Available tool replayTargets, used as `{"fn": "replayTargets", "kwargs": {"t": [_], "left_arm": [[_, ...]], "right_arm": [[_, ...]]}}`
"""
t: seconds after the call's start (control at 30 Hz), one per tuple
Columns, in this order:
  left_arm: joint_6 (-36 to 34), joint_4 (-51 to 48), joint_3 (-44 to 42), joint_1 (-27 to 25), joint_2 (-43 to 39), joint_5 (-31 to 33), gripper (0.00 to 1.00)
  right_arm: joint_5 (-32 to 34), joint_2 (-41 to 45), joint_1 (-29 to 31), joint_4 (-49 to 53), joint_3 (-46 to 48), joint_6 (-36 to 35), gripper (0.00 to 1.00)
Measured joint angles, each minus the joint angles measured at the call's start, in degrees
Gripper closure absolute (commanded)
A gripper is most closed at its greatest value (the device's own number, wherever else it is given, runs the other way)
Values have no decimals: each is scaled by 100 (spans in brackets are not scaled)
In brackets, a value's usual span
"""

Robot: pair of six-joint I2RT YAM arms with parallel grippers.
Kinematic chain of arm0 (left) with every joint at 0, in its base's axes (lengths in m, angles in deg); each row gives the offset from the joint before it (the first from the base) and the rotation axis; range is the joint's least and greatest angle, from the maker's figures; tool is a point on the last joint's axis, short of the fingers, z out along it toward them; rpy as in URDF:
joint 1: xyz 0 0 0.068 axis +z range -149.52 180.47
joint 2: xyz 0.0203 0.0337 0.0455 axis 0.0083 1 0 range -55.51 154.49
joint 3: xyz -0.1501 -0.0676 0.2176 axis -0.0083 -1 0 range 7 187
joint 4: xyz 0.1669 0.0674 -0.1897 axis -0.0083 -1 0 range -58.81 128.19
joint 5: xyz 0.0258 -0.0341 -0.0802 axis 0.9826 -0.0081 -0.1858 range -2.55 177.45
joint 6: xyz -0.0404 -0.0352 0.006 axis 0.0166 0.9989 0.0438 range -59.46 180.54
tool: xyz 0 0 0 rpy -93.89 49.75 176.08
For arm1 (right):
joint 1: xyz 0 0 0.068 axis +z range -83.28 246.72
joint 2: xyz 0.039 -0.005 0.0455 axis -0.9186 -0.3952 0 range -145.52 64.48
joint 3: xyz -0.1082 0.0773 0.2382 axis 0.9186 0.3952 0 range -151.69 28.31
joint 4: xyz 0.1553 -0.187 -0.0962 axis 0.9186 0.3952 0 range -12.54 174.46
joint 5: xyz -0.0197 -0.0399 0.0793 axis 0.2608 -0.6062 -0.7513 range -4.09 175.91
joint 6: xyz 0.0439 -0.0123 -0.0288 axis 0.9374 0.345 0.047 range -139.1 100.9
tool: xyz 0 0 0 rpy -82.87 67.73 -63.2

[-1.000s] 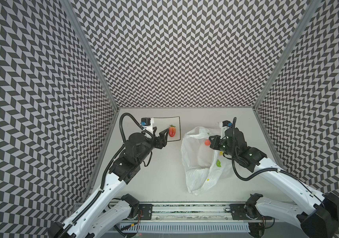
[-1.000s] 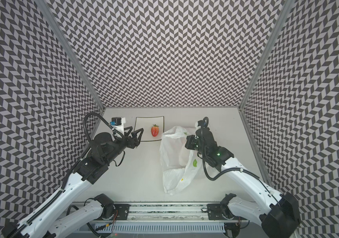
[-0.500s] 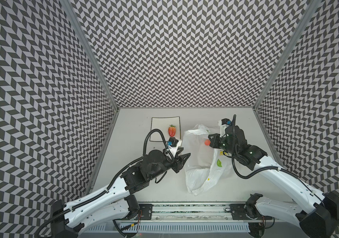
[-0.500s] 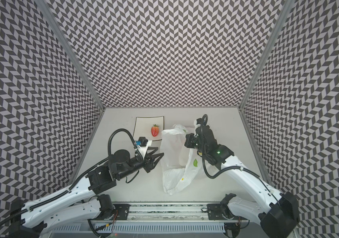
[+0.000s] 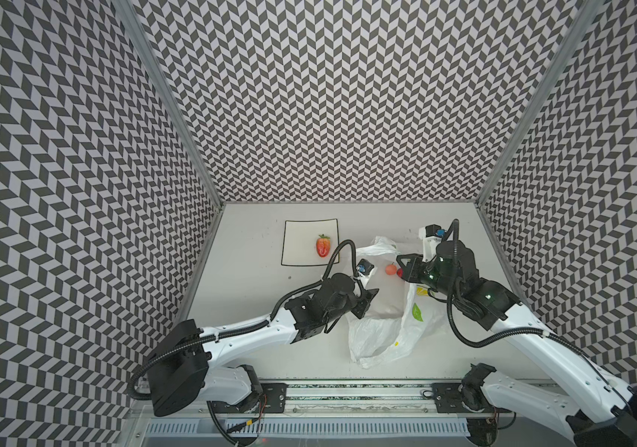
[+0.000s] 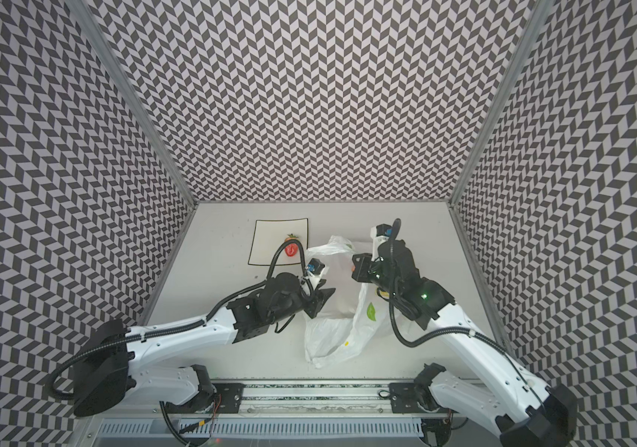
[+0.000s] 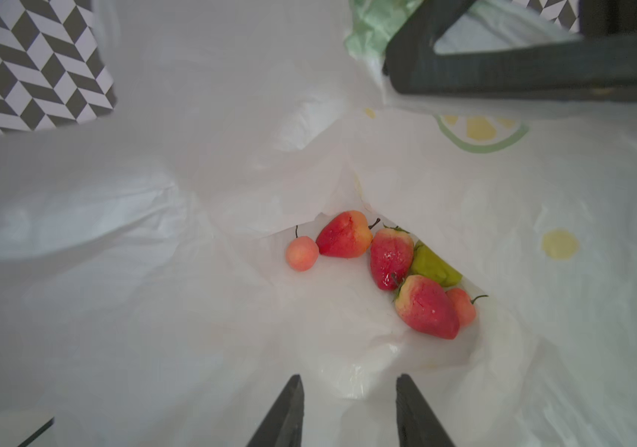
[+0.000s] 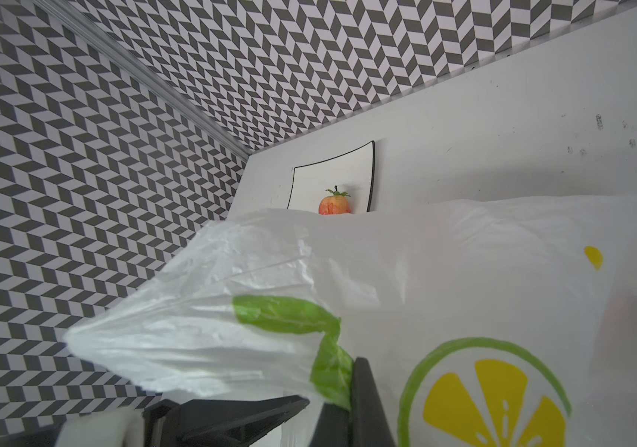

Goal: Take the fake fruits out of the plastic bag

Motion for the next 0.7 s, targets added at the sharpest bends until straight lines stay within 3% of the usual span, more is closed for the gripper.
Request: {"fn": "replayTargets", "kwargs": {"t": [0.3, 0.7], "left_arm": [[-378, 638, 24, -380, 645, 17, 60], [-973, 1029, -501, -501, 748, 498, 59]], "right_arm": [[-90, 44, 0, 170, -37, 249, 100], [-164, -402, -37, 407, -804, 413, 100]]}}
